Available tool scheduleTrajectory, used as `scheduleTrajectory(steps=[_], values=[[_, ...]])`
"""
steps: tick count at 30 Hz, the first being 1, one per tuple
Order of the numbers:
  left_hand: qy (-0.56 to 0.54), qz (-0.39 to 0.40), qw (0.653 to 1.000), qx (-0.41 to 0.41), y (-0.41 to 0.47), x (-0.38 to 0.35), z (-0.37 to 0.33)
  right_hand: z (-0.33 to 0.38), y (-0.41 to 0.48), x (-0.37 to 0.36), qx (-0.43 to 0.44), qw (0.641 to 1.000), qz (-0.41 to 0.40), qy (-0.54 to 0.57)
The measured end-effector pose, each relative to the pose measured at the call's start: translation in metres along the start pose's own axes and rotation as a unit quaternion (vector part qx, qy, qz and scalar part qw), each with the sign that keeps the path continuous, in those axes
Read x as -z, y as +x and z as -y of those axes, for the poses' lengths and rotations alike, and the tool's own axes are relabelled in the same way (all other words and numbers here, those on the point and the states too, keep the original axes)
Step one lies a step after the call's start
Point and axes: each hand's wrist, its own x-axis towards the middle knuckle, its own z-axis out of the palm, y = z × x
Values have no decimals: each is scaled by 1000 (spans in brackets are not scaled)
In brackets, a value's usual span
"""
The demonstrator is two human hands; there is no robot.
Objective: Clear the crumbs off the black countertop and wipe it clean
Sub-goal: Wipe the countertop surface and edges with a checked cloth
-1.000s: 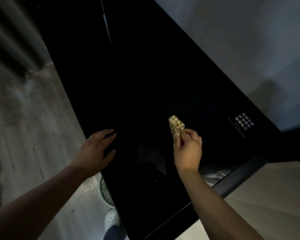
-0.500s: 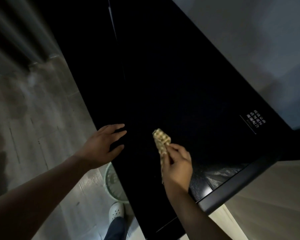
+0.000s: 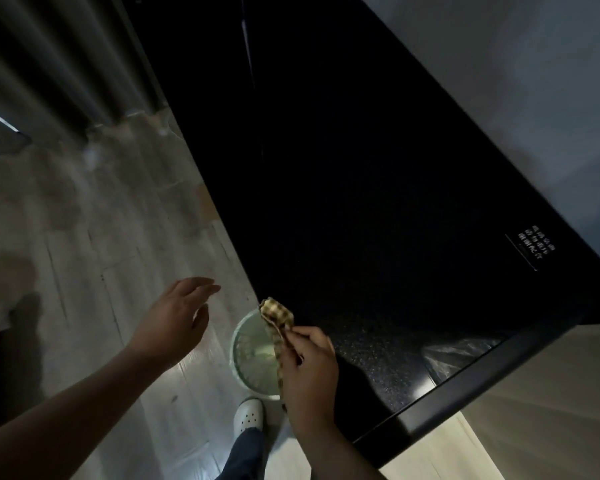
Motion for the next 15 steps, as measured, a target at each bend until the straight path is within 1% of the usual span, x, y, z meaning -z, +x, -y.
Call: scheduleTrajectory(steps=[3, 7, 10, 13, 15], values=[[-2, 17, 1000, 11, -8, 4, 4, 4, 0, 3, -12, 999, 3, 44], [-21, 19, 1000, 1, -7, 7, -4, 1, 16, 25, -41, 989, -62, 127], [-37, 5, 999, -16, 3, 9, -20, -9, 45, 59, -21, 986, -119, 116], [-62, -6, 996, -63, 22, 8, -44, -27, 74, 100, -31, 982, -154, 101], [-87, -5, 994, -66, 38, 5, -64, -43, 92, 128, -42, 979, -186, 77]])
